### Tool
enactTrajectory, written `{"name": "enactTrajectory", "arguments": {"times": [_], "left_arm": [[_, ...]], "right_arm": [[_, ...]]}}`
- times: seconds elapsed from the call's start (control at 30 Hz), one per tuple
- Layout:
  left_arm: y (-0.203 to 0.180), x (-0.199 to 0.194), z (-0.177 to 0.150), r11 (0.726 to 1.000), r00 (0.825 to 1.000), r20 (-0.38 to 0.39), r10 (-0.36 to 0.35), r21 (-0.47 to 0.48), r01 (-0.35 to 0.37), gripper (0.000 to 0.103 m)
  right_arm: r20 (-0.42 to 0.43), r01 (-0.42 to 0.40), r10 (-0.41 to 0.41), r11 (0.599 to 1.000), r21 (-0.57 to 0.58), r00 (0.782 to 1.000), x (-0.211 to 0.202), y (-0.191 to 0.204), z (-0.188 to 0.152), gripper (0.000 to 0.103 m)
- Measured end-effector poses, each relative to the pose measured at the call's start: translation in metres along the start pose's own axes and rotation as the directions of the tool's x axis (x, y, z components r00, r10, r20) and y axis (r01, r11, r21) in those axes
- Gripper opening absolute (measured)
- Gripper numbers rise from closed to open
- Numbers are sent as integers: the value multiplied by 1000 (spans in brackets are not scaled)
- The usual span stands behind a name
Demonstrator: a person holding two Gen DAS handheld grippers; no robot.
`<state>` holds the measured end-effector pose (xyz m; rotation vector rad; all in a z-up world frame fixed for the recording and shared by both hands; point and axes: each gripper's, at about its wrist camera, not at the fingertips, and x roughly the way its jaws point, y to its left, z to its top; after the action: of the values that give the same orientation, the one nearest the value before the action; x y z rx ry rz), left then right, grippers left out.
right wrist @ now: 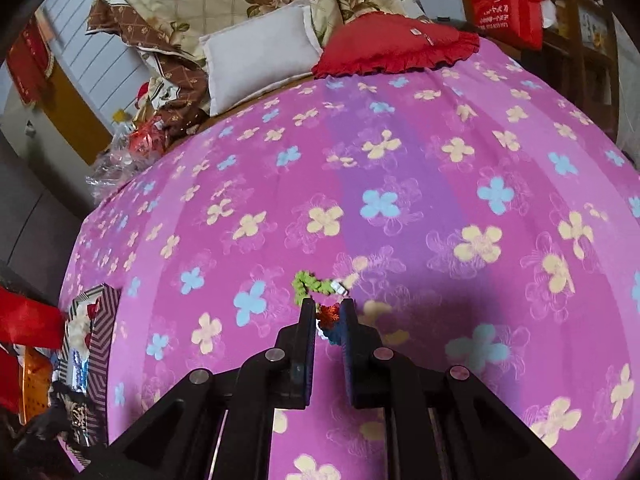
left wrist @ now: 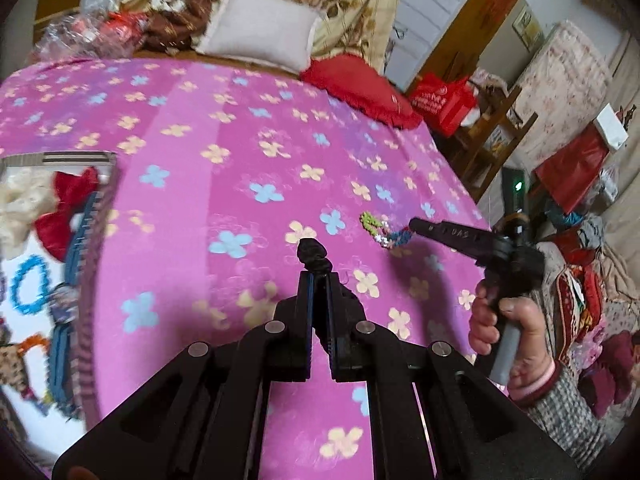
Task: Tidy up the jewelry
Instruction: 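Carry the clips and scrunchie into the white tray and open both tools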
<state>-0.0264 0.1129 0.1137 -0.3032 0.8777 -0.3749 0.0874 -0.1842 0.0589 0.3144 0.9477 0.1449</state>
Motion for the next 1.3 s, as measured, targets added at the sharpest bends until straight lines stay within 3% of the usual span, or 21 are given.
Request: {"name": "enactTrajectory", "arguments": {"times": [0.3, 0.53, 0.63, 0.8, 1.03, 1.3], "left_arm": [[51, -65, 3, 993, 988, 120, 94, -78, -85, 4], [118, -105, 10, 969, 959, 180, 217, -158, -190, 5], [152, -117, 13, 947, 938, 191, 288, -200, -250, 4], [201, -120, 18, 906, 905, 168, 390, -247, -344, 4], [251, -112, 6, 854, 873, 109, 476, -295, -429, 4], [307, -104, 2, 809, 876, 36, 480, -405, -427, 4]], "right_arm": [[71, -31, 38, 995, -92, 997, -42, 48, 3, 11], [99, -101, 125, 972, -213, 987, -78, 118, -6, 11], [86, -148, 176, 954, -262, 981, -84, 152, -14, 11], [35, -225, 252, 912, -344, 967, -84, 216, -30, 11], [-69, -318, 322, 839, -442, 944, -63, 313, -55, 11], [-164, -336, 294, 790, -512, 941, -12, 401, -86, 11]]}}
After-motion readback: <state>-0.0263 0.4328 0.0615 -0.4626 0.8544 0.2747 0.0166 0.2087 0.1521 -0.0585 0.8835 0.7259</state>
